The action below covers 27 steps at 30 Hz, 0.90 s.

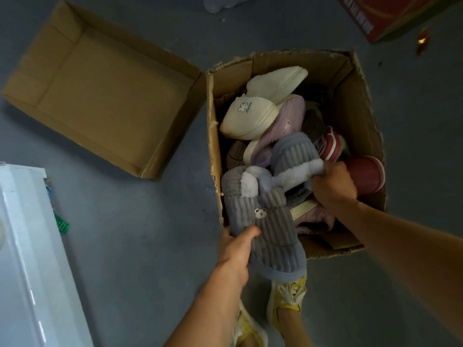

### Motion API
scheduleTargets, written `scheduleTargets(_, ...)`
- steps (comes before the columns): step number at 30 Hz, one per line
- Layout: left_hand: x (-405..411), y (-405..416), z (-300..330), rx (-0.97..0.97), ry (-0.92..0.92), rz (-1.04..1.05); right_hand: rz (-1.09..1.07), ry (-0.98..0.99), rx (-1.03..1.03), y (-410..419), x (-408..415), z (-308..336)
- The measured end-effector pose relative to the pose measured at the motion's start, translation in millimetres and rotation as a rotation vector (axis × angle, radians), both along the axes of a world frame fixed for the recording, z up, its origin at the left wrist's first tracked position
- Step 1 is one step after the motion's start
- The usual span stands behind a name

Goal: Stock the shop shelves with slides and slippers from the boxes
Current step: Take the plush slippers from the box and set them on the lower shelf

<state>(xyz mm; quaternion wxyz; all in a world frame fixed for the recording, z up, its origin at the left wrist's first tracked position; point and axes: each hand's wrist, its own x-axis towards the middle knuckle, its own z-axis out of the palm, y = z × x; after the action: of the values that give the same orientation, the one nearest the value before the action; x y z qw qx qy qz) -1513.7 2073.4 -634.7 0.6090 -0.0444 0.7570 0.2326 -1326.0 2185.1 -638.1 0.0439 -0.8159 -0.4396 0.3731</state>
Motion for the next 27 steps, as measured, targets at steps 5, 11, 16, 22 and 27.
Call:
scheduleTargets(5, -44, 9, 61, 0.193, -0.075, -0.002, 0.112, 0.166, 0.227, 36, 10, 61)
scheduleTargets(11, -101, 50, 111, 0.385, -0.093, -0.004, 0.275, 0.215, 0.17, 90, -21, 136)
scheduleTargets(16, -140, 57, 138, 0.368, -0.208, -0.002, 0.315, 0.225, -0.056, 112, -56, 166)
scheduleTargets(22, -159, 34, 146, 0.33, -0.35, 0.084, 0.304, 0.313, -0.098, 107, -89, 167)
scheduleTargets(27, -171, 16, 125, 0.337, -0.267, 0.1, 0.254, 0.245, -0.105, 93, -104, 144)
